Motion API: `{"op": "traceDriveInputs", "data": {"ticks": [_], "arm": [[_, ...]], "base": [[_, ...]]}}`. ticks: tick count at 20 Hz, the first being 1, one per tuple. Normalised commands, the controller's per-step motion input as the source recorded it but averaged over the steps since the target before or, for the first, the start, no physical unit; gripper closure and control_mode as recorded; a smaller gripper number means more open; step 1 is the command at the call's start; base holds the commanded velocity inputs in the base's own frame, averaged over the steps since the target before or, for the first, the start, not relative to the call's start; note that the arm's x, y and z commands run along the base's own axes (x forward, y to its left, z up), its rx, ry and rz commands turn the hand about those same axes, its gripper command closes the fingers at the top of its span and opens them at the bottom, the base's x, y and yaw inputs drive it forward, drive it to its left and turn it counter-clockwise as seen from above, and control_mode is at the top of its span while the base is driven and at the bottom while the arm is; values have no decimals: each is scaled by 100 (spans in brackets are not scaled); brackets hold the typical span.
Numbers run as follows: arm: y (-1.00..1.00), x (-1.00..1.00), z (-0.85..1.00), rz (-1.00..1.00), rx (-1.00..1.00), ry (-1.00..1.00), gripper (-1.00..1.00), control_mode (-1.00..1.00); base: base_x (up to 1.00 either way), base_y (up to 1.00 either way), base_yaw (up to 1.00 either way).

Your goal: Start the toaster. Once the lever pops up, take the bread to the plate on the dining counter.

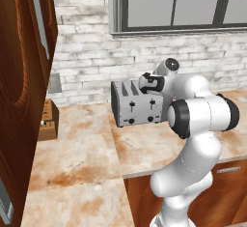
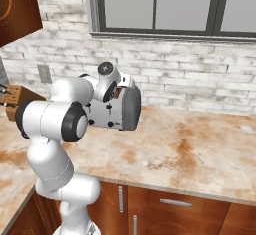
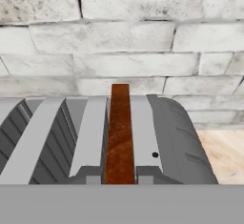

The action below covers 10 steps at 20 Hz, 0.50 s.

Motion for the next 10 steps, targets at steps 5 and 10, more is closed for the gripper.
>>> {"op": "traceDriveInputs", "data": {"ticks": [5, 10], "arm": [[0, 0, 0, 0, 0, 0, 100, -100], [0, 0, 0, 0, 0, 0, 100, -100]], "base": [[0, 0, 0], [0, 0, 0]]}}
